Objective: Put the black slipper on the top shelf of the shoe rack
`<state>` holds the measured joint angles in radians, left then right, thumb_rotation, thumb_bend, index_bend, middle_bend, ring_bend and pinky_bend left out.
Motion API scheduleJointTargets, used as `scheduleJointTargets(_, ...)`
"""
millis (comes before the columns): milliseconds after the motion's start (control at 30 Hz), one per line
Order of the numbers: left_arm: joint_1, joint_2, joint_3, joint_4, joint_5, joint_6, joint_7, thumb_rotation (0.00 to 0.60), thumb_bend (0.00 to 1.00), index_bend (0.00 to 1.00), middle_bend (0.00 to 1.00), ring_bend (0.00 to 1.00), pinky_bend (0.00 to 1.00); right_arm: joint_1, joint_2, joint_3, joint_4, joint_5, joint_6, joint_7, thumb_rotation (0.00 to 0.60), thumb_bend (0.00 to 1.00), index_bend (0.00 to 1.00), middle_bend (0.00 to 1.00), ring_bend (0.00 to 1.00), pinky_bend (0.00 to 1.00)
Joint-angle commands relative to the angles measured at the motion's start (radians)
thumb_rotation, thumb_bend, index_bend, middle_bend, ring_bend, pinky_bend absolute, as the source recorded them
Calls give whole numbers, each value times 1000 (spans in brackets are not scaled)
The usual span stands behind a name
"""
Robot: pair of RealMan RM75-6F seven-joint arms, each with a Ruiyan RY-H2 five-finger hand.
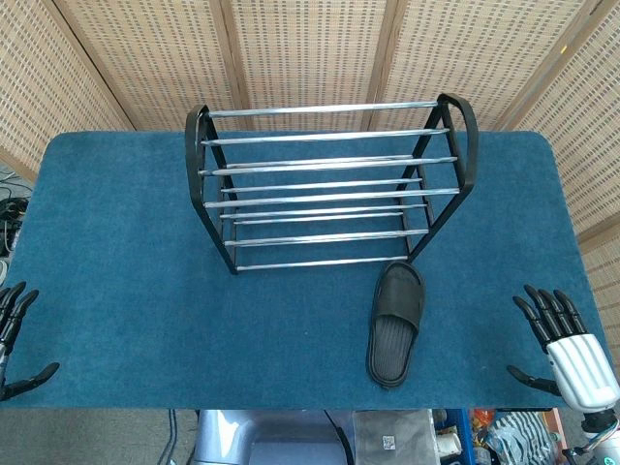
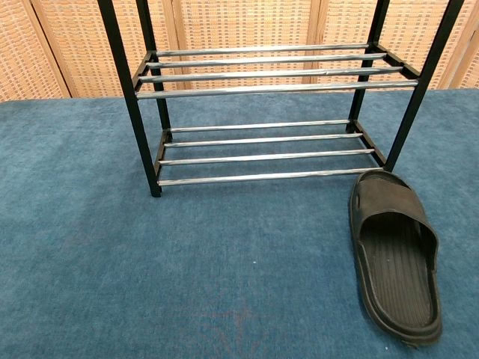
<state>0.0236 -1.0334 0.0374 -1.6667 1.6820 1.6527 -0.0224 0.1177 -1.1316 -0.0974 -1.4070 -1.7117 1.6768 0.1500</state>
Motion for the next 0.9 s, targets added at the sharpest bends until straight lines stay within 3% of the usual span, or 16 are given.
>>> scheduleJointTargets(33,-1,0,0,0,-1,-3,-1,600,130,0,0,0,0,0,-4,1,3,-8,-4,3,600,0,0,0,0,0)
scheduleJointTargets(167,-2,2,-1,-1,-2,-6,-5,600,130,0,0,0,0,22,-20,-10,26,-75,-23,-17,600,0,0,0,0,0)
scheduleJointTargets(400,-10,2,-7,-3,-14,-19,-3,600,129,0,0,0,0,164,-13,-61,78,-326,-105,-27,600,0,0,0,0,0)
scheduleJointTargets(733,-22,2,-24,-7,-57,-49,-3,600,130,0,0,0,0,370,-85,-50,172,-523,-218,-40,600,0,0,0,0,0)
scheduleJointTargets(900,-40,0,-36,-10,-93,-90,5,600,130,0,0,0,0,467,-184,-40,316,-582,-259,-40,600,0,0,0,0,0)
